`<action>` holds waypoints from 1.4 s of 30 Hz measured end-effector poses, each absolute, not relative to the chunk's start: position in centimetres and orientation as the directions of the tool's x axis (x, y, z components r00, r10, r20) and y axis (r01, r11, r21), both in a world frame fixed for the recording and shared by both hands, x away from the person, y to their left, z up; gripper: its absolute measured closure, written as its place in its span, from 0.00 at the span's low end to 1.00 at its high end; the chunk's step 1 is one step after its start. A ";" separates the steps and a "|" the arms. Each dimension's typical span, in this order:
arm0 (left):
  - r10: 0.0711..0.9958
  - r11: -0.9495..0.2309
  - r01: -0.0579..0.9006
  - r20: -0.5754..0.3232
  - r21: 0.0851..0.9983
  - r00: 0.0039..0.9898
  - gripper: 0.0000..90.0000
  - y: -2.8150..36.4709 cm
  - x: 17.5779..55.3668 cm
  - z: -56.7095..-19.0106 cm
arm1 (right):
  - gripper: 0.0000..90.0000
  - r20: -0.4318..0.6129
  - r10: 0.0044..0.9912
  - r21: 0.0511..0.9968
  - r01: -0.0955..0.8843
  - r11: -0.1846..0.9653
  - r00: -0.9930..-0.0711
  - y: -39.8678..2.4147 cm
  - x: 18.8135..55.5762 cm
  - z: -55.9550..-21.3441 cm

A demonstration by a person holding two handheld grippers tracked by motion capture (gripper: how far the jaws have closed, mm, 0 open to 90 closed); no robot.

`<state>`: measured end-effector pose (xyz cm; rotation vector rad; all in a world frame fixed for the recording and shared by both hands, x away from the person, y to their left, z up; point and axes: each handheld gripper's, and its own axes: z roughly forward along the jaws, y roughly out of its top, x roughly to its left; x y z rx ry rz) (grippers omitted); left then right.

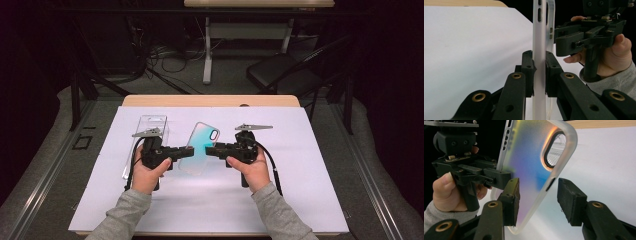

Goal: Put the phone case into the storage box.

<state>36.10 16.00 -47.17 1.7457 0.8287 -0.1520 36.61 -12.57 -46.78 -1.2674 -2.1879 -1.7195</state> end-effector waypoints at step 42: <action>0.444 -0.101 0.587 -0.492 0.803 0.749 0.91 15.9 35.9 -47.1 | 0.85 0.574 0.516 0.743 0.669 -0.003 -0.635 -12.9 36.7 -47.2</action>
